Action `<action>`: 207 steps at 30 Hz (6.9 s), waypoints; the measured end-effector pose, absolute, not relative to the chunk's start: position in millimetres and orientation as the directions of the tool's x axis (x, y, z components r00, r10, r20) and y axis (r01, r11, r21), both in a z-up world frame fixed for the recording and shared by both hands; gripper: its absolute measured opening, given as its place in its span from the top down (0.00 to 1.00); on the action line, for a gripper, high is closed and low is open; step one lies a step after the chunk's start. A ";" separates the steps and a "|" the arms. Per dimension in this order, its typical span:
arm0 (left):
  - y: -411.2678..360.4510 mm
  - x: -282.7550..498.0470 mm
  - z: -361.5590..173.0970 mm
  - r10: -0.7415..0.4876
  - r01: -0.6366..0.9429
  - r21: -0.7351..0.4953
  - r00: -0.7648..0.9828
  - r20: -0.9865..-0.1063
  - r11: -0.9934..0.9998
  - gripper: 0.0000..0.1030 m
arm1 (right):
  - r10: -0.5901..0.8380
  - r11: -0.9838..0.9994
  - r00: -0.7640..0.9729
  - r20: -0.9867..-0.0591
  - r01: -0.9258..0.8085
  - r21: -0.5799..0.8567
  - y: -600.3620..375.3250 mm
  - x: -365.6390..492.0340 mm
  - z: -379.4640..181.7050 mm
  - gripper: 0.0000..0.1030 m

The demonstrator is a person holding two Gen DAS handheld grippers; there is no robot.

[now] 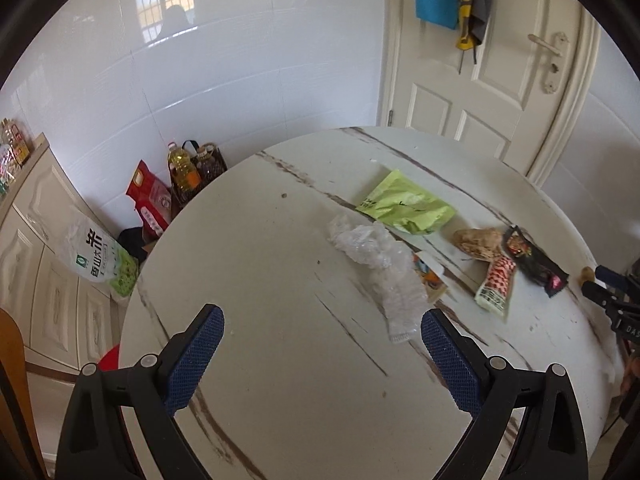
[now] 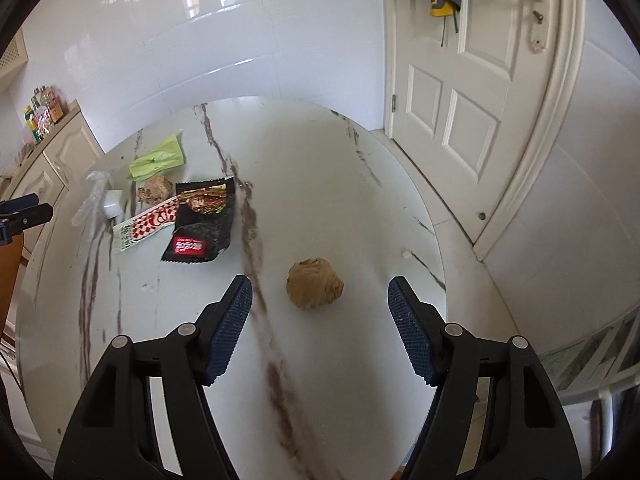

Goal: Collect trash
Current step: 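Grasp the brown lump with the right tool while the left tool grasps the clear plastic bag, then carry the brown lump and plastic bag to the blue bucket and open both tools, then move both tools back over the table, then grasp the black snack bag with the right tool while the left tool grasps the red-white checkered wrapper, then carry both wrappers to the blue bucket and open both tools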

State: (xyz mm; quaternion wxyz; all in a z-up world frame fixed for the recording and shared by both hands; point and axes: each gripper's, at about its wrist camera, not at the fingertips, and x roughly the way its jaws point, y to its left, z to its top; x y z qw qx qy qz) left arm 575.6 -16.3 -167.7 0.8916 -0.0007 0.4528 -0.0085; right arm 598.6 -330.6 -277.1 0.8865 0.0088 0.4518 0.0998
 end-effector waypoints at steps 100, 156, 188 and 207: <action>-409.7 507.9 -180.6 -0.332 0.564 -0.007 0.476 -0.814 0.826 0.27 | 0.188 0.919 0.735 -0.651 0.102 0.380 -551.1 373.4 -262.6 0.50; -95.1 609.7 -182.1 -0.114 0.290 0.056 0.537 -0.836 0.955 0.11 | 0.298 0.907 0.485 -0.822 -0.414 0.084 -263.4 633.6 -275.0 0.73; -140.4 568.8 -163.0 -0.228 0.362 -0.016 0.553 -0.801 0.932 0.93 | 0.451 0.885 0.550 -0.704 -0.379 0.271 -321.2 550.0 -236.4 0.78; -204.9 497.1 -153.4 -0.257 0.450 -0.006 0.500 -0.827 0.893 0.92 | 0.457 0.887 0.514 -0.726 -0.323 0.330 -348.4 500.9 -268.2 0.89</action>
